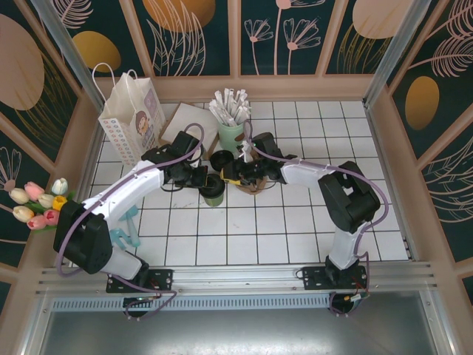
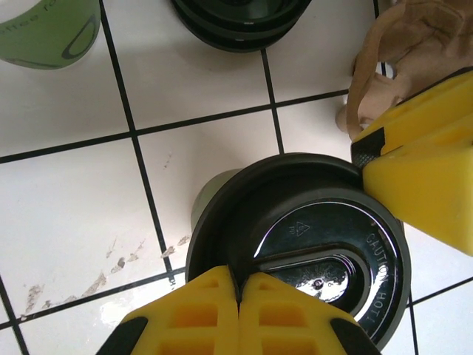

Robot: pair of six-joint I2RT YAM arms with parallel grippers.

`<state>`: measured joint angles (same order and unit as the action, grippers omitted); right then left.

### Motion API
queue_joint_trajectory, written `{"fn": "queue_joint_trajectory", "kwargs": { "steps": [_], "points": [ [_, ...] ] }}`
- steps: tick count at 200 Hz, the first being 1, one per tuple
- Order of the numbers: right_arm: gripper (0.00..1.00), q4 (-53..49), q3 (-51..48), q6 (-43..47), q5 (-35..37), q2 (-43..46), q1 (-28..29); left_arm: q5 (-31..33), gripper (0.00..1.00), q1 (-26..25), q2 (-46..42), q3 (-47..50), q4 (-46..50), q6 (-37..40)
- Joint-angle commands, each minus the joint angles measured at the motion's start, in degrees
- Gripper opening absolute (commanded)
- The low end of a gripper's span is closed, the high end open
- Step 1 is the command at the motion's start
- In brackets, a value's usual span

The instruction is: Pack the takeout coffee

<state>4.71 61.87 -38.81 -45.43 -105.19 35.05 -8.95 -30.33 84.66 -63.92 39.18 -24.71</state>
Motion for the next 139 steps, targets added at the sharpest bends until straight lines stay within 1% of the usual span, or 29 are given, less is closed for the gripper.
{"fn": "queue_joint_trajectory", "kwargs": {
  "steps": [1,13,25,40,54,60,64,74,91,118,125,139],
  "points": [
    [0.37,-6.3,-3.24,2.43,5.94,-2.42,1.7,-1.6,0.0,-0.52,3.34,7.36,0.13,-1.82],
    [0.37,-5.8,-4.99,1.78,6.21,-2.46,1.73,-0.32,0.0,-0.49,4.5,11.05,-0.07,-2.65],
    [0.37,-5.34,-5.28,1.55,6.37,-1.68,1.84,1.24,0.0,-0.48,6.03,12.38,1.19,-2.88],
    [0.38,-5.2,-3.83,2.63,7.16,0.11,1.86,1.92,0.0,-0.52,6.29,11.6,2.29,-3.19],
    [0.42,-4.04,-2.13,5.11,7.59,2.36,2.18,2.3,0.0,-0.52,5.07,9.04,3.16,-3.95],
    [0.45,-3.31,-1.76,6.65,7.87,3.29,2.42,2.72,0.0,-0.52,4.62,8.56,3.79,-4.32],
    [0.47,-2.87,-1.53,7.75,8.23,3.95,2.6,2.99,0.0,-0.51,4.43,6.3,4.29,-4.49],
    [0.55,-1.9,-1.39,10.14,9.32,5.38,2.82,3.55,0.0,-0.52,4.04,3.88,5.26,-5.13],
    [0.64,1.52,-2.75,13.2,9.7,7.29,2.83,3.19,0.0,-0.45,3.53,1.35,5.86,-5.77],
    [0.75,8.31,-7.08,16.98,9.05,9.38,2.97,2.24,0.0,-0.52,2.99,0.03,5.94,-6.17],
    [0.79,9.79,-8.19,18.04,9.12,9.75,2.99,2.2,0.0,-0.5,2.97,-0.12,6.04,-6.15],
    [0.96,11.35,-9.39,20.67,8.92,9.93,3.14,2.1,0.0,-0.52,3.14,-0.24,6.1,-6.12]
  ]
}}
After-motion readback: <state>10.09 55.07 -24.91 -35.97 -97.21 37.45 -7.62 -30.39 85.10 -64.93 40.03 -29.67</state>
